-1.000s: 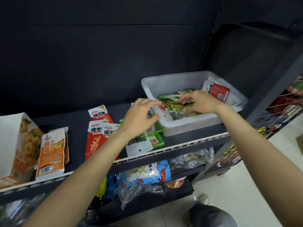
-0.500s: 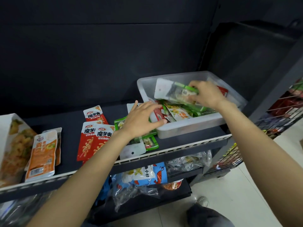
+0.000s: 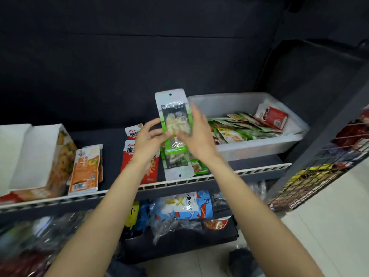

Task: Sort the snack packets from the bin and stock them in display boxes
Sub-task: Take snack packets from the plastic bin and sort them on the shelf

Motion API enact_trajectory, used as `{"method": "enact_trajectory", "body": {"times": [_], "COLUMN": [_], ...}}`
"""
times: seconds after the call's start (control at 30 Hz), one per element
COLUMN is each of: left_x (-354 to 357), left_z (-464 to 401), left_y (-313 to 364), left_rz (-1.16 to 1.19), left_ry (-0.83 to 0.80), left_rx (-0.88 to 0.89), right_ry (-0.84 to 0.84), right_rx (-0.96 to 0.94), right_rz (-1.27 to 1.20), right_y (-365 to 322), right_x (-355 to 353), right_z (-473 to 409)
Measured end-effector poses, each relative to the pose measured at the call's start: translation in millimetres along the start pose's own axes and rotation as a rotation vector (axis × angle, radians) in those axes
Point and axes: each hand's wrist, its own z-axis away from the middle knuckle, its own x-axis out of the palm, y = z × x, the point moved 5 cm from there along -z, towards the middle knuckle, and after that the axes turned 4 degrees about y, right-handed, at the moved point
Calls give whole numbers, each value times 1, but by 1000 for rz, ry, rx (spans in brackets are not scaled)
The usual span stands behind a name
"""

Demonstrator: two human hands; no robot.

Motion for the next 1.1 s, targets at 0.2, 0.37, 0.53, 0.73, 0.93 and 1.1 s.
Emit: {"method": "enact_trajectory", "body": {"times": [0.2, 0.37, 0.53, 0.73, 0.93, 1.1], "left_x": [18, 28, 18, 12, 72, 97], "left_z": [-1, 10, 5, -3, -15, -43], "left_y": [-43, -69, -72, -14, 18, 14], "left_rz": [-520, -1168, -1140, -859, -891, -1079], "left_ry": [-198, -417, -460, -265, -419, -409], "left_rx": [60, 277, 257, 451, 607, 692], "right_ry": [-136, -360, -289, 126, 38, -262], "right_rx": [-113, -83, -129, -396, -21, 94], "right_rz": [569, 790, 694, 435, 554, 676], "right_y": [44, 83, 62, 14, 94, 138], "right_x": [49, 48, 29, -55, -116, -95], "right_z": [31, 48, 59, 39, -42, -85]}}
